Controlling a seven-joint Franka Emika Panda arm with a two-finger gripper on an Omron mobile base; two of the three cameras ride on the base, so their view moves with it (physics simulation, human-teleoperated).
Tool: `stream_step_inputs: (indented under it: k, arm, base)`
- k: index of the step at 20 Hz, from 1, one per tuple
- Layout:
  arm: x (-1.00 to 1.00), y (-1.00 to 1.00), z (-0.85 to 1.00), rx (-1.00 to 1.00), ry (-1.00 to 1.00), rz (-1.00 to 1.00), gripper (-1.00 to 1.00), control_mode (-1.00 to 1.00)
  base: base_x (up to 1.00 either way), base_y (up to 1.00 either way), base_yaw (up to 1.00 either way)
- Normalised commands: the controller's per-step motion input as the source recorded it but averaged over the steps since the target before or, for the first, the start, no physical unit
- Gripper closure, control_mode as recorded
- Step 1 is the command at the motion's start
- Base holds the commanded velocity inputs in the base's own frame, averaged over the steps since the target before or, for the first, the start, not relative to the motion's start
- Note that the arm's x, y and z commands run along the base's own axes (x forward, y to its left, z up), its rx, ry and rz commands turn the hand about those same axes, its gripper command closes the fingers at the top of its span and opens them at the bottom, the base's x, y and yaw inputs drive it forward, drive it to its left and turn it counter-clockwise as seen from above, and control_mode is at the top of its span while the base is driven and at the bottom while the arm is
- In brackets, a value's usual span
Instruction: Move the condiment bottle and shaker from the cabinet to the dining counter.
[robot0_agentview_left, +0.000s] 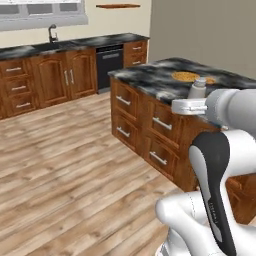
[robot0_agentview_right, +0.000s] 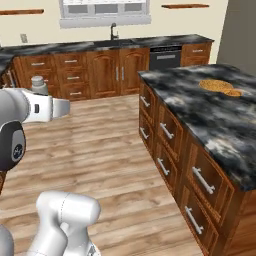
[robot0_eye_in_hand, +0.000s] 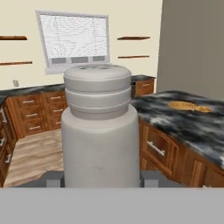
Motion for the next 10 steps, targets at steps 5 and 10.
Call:
stream_step_inputs:
  k: [5,10]
  arm:
    - [0.0,0.0,0.0,0.0,0.0,0.0,1.0,1.0]
    - [0.0,0.0,0.0,0.0,0.0,0.0,1.0,1.0]
  base:
    - [0.01,-0.03,-0.41]
    - [0.09,-0.1,-0.38]
